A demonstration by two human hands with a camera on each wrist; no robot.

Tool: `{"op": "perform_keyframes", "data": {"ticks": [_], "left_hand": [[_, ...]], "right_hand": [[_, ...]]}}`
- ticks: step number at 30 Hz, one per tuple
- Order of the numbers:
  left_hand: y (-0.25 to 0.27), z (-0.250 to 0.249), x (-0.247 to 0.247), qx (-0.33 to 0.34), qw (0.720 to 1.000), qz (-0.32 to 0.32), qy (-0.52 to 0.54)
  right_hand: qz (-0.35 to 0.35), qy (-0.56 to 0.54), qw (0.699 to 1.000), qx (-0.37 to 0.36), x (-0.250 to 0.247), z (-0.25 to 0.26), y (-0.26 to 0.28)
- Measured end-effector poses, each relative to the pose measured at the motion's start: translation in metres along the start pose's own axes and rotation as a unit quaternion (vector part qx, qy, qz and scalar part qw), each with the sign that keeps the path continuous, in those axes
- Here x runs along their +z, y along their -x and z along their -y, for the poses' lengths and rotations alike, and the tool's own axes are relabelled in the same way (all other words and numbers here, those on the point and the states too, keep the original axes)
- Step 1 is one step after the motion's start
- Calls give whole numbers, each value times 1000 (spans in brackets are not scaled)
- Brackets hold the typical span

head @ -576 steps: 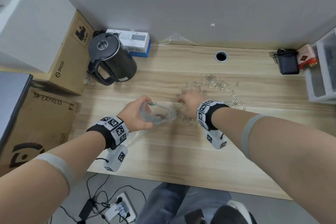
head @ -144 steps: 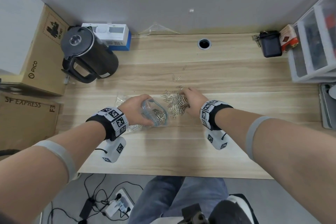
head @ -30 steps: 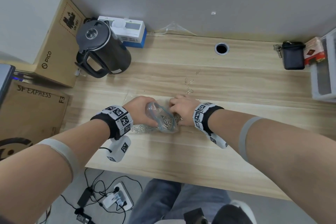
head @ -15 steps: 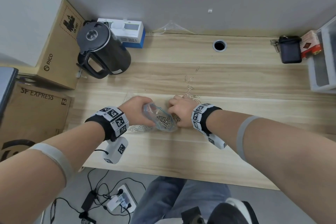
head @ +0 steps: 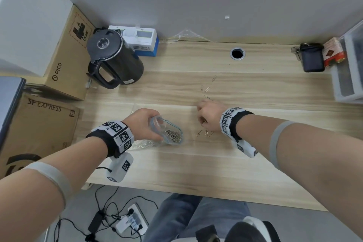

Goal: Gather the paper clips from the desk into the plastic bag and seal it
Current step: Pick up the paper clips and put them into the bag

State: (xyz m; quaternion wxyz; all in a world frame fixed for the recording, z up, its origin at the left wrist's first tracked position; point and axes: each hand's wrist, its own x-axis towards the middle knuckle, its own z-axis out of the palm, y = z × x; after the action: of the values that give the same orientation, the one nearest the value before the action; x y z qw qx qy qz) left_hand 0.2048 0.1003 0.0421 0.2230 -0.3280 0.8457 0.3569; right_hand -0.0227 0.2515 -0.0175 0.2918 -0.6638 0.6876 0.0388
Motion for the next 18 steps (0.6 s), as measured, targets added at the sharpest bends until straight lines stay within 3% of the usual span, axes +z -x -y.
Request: {"op": "perform_keyframes", "data": {"ticks": [4, 10, 18], "left_hand": [[-5, -2, 0, -5, 1000, 1, -7], [-15, -13, -2, -6, 1000, 0, -16], [-22, -25, 0, -3, 1000, 6, -5]], "right_hand": [[-25, -12, 999, 40, -4, -14, 3], [4, 7, 992, 125, -4, -29, 16], [17, -36, 996, 80, 13, -22, 9]]}}
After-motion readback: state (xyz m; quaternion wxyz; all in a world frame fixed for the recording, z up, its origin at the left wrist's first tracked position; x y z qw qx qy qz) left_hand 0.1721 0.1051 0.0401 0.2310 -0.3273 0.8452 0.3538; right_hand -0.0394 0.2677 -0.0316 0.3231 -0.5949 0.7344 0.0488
